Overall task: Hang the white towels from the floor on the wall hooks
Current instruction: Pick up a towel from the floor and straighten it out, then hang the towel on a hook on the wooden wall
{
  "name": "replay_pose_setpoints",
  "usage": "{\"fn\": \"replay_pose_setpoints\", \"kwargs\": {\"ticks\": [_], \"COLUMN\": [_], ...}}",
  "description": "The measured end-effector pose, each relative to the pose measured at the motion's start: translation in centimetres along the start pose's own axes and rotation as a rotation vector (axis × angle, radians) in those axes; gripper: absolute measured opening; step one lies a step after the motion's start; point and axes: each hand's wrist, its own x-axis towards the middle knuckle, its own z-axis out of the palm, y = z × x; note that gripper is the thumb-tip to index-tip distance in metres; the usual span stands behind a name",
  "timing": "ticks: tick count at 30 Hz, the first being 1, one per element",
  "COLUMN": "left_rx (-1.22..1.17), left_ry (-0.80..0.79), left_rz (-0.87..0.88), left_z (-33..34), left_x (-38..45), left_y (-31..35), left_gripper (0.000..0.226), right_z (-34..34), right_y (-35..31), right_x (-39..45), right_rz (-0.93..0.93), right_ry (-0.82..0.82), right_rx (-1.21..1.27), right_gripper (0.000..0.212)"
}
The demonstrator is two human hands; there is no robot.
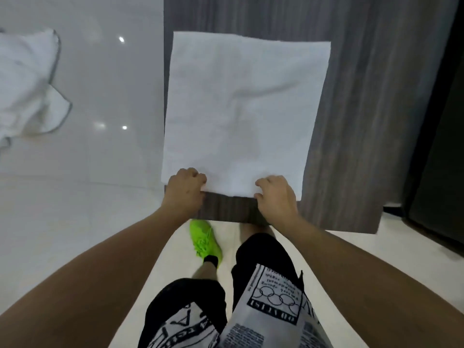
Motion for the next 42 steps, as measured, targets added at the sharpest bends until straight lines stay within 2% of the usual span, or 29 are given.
{"fn": "replay_pose_setpoints", "kwargs": {"ticks": [5,11,16,23,27,33,37,42], "left_rx": [0.105,0.114,0.099,0.111,0.103,0.057,0.027,0.090], "left_ry": [0.156,0.199,0.290,0.545,0.760,1.059,1.145,1.245], "left_rz": [0.101,0.119,0.135,0.264,0.257,0.090,0.023,-0.139], "left_z": [2.8,0.8,-4.8,-16.8,-24.5,-33.2,-37.2,-39.8], "left_x": [-0.3,-0.5,-4.2,-11.6,-18.8,-30.0,-36.8,-44.7], "left_y": [-1.1,-0.8,-0.4,0.0,-0.5,-4.9,-9.7,-15.5], "left_gripper": [0.013,0.008,0.015,0.015,0.022,0.027,0.027,0.021], "right_z": [2.1,0.4,-4.3,-14.1,-21.5,-30.9,-35.4,-37.7], "right_y": [0.8,-0.6,-3.5,-10.3,-16.2,-26.6,-34.3,-44.5], "right_x": [0.3,-0.8,-4.1,-9.6,-14.7,-21.0,-22.4,-22.6], "right_rz": [-0.071,0.006,0.018,-0.033,-0.119,-0.349,-0.571,-0.805], "right_ry": [0.120,0.133,0.262,0.502,0.696,0.841,0.903,0.894], "right_rx": [-0.092,-0.101,-0.119,-0.127,-0.091,-0.066,-0.146,-0.248], "right_gripper": [0.013,0.016,0.024,0.028,0.014,0.019,0.026,0.024]}}
